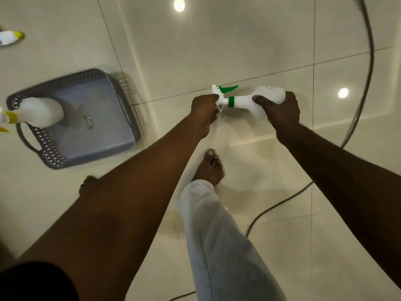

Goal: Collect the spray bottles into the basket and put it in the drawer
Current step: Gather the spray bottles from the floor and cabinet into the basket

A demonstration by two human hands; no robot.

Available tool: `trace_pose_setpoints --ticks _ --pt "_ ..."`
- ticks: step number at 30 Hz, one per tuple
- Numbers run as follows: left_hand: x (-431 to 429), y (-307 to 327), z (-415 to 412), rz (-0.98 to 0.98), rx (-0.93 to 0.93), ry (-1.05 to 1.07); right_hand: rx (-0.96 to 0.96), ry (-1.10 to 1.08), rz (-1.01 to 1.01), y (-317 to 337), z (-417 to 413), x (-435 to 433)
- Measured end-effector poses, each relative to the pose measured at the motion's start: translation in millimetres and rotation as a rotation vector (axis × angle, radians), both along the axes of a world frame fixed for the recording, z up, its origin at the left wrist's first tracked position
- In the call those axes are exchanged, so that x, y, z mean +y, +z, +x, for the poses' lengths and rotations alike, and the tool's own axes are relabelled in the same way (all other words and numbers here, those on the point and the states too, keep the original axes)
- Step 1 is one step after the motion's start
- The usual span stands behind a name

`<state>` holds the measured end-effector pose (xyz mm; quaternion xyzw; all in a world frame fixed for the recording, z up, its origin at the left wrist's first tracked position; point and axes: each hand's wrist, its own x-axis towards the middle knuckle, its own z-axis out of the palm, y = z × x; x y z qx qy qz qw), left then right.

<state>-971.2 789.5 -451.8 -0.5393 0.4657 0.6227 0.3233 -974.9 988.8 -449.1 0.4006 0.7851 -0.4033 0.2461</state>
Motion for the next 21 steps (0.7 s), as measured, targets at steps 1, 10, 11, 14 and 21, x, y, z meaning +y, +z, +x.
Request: trace_pose_setpoints --ticks 1,10,11,14,21 --pt "-5 9 5 0.0 0.023 0.015 -0.001 -0.002 -0.031 9 1 -6" --pt "-113 113 98 -0.162 0.181 0.166 -0.012 0.055 -0.363 77 41 -120" --pt "-127 121 110 -0.192 0.19 0.187 -0.031 0.055 -0.39 79 47 -134" --pt "-178 144 145 -0.284 0.228 0.211 -0.081 0.078 -0.461 84 67 -190" --pt "-281 175 214 -0.509 0.233 0.163 -0.129 0.062 -0.623 80 111 -324"
